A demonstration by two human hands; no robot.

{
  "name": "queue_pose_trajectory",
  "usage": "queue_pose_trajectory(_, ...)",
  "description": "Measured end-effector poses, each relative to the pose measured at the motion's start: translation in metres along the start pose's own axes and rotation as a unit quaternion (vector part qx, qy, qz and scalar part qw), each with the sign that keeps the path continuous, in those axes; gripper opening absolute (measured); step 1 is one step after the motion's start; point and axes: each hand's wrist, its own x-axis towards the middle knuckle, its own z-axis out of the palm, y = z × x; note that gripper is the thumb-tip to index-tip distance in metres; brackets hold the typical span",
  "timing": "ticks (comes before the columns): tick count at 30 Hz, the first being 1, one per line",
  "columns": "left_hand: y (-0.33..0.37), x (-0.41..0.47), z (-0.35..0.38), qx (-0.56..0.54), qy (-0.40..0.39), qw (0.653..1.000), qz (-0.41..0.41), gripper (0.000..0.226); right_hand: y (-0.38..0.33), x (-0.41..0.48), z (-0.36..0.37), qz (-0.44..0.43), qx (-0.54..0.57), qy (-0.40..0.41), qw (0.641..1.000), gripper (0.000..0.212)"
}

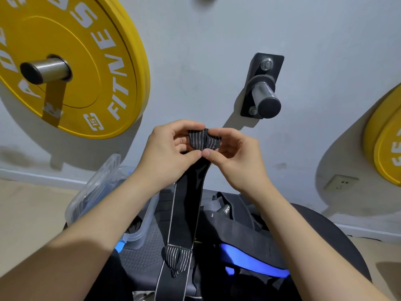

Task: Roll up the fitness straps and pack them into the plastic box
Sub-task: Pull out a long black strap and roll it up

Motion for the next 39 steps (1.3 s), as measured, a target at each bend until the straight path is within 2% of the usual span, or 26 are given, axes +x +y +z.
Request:
queue_pose_trajectory(3, -0.006, -0.001, 0.003, 0.089, 0.017, 0.996, 0.007, 0.047, 0.006, -0.002, 0.0, -0.029, -0.111, 0.011, 0.993, 0.024)
queue_pose_trajectory(5, -0.007, -0.001, 0.005, 0.128, 0.027, 0.991, 0.005, 0.042, 0.007, -0.003, -0.001, -0.034, -0.134, 0.009, 0.99, 0.019)
queue_pose_trajectory(10, -0.003, 0.004, 0.005, 0.083, 0.018, 0.996, -0.002, 0.037, 0.002, 0.002, -0.013, 0.041, 0.032, -0.006, 0.999, 0.023)
queue_pose_trajectory(16, 0.001, 0.003, 0.008, 0.015, 0.017, 1.0, 0.01, 0.038, -0.003, 0.002, -0.021, 0.025, 0.059, -0.033, 0.997, 0.027)
queue_pose_trajectory(19, 0.001, 0.0, 0.007, 0.072, 0.032, 0.996, 0.038, 0.032, -0.01, 0.001, -0.017, -0.008, 0.01, -0.024, 1.0, 0.027)
queue_pose_trajectory(22, 0.001, -0.004, 0.003, 0.154, 0.032, 0.985, 0.067, 0.02, -0.019, -0.001, -0.015, -0.029, -0.043, -0.022, 0.998, 0.017)
queue_pose_trajectory(26, 0.0, -0.007, -0.007, 0.187, 0.045, 0.978, 0.075, 0.017, -0.023, -0.006, -0.011, -0.072, -0.147, 0.011, 0.987, 0.014)
queue_pose_trajectory(28, -0.001, -0.008, -0.012, 0.172, 0.04, 0.982, 0.068, 0.011, -0.028, -0.005, -0.008, -0.078, -0.165, 0.029, 0.983, 0.014)
queue_pose_trajectory(30, -0.001, -0.009, -0.017, 0.114, 0.027, 0.991, 0.057, 0.008, -0.032, -0.004, -0.004, -0.094, -0.151, 0.013, 0.984, 0.01)
queue_pose_trajectory(36, -0.002, -0.016, -0.028, -0.043, 0.017, 0.999, -0.007, 0.018, -0.032, -0.001, 0.01, -0.078, -0.035, -0.041, 0.995, 0.01)
queue_pose_trajectory(39, -0.004, -0.017, -0.029, -0.08, 0.017, 0.996, -0.031, 0.023, -0.028, -0.002, 0.015, -0.078, 0.028, -0.047, 0.995, 0.015)
